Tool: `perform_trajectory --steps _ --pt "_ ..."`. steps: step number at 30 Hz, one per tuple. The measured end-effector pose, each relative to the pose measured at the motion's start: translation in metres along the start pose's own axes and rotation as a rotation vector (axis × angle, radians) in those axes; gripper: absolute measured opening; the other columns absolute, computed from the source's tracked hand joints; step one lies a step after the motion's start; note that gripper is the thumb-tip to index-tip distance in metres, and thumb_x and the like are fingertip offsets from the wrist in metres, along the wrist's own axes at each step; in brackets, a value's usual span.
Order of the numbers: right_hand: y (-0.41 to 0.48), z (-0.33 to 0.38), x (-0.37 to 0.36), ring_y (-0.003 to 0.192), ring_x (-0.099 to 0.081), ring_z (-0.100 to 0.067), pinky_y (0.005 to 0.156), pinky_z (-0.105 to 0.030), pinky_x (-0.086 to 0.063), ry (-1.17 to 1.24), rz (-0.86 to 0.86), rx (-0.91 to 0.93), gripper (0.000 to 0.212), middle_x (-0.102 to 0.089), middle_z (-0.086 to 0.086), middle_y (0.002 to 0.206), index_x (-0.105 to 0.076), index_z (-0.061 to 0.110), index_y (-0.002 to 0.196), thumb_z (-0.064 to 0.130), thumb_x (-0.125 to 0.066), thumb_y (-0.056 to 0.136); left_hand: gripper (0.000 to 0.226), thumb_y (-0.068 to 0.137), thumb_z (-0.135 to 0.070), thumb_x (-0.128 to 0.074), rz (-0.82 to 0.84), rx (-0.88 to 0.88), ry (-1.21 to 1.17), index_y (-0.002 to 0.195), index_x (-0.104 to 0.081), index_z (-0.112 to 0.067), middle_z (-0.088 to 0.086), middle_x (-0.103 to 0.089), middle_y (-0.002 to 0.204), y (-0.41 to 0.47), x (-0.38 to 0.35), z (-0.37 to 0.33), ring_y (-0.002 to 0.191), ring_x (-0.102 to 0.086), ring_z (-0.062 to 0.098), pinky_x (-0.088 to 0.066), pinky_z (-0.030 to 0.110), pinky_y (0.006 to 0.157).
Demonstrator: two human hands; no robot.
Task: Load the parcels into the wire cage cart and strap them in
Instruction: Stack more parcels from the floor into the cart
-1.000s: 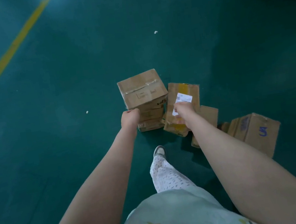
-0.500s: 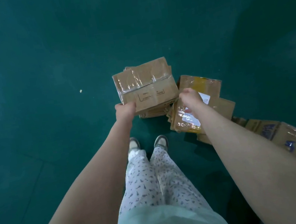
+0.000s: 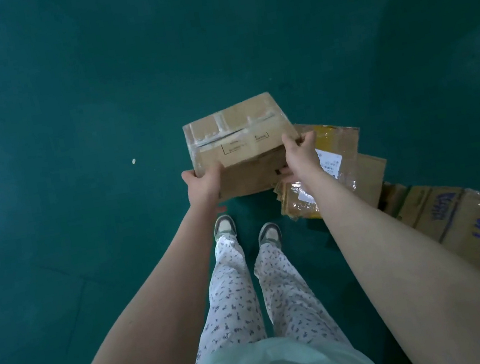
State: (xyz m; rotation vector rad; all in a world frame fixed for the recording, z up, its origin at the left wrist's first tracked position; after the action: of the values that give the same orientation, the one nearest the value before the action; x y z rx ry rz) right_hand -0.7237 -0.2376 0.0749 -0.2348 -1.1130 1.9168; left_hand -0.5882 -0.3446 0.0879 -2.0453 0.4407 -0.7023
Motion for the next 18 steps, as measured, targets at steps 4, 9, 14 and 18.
perform_trajectory --steps 4,9,14,18 --pt "-0.028 0.021 0.026 0.079 -0.048 -0.019 0.058 -0.028 -0.040 0.090 -0.106 0.093 0.024 -0.043 0.001 0.089 -0.026 0.014 0.106 0.035 -0.037 0.100 0.038 0.085 -0.034 -0.054 0.071 -0.179 0.033 0.114 -0.030 -0.024 0.005 -0.051 0.121 -0.033 0.002 -0.033 0.108 -0.055 0.029 -0.048 0.046 0.082" --pt "-0.068 0.044 0.060 0.085 -0.058 -0.026 0.073 -0.042 -0.050 0.228 -0.230 0.146 0.026 -0.047 -0.002 0.091 -0.027 0.015 0.105 0.038 -0.039 0.098 0.039 0.086 -0.036 -0.053 0.166 -0.400 0.130 0.116 -0.030 -0.029 0.006 -0.050 0.123 -0.080 -0.006 -0.077 0.109 -0.053 0.027 -0.044 0.040 0.075" --pt "-0.119 0.055 0.107 0.105 -0.059 -0.034 0.085 -0.046 -0.052 0.477 -0.368 0.231 0.029 -0.046 0.005 0.092 -0.027 0.018 0.113 0.038 -0.042 0.098 0.047 0.089 -0.034 -0.055 0.337 -0.709 0.215 0.129 -0.032 -0.030 0.005 -0.045 0.130 -0.131 -0.022 -0.112 0.112 -0.048 0.023 -0.043 0.041 0.090" --pt "-0.160 0.054 0.130 0.111 -0.056 -0.038 0.084 -0.046 -0.051 0.612 -0.517 0.312 0.025 -0.052 -0.009 0.104 -0.026 0.018 0.111 0.034 -0.041 0.099 0.048 0.090 -0.032 -0.054 0.483 -0.844 0.272 0.132 -0.032 -0.031 0.006 -0.043 0.133 -0.166 -0.037 -0.126 0.117 -0.047 0.024 -0.042 0.044 0.096"
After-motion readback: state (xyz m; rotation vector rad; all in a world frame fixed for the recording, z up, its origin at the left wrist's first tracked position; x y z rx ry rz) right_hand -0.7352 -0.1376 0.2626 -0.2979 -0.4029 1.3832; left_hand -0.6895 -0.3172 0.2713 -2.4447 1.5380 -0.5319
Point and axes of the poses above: each hand's wrist, its own y-axis towards the middle knuckle, its own x-axis out of the back of the hand, z = x × y, the point moved 2 cm from there along y, towards the middle knuckle
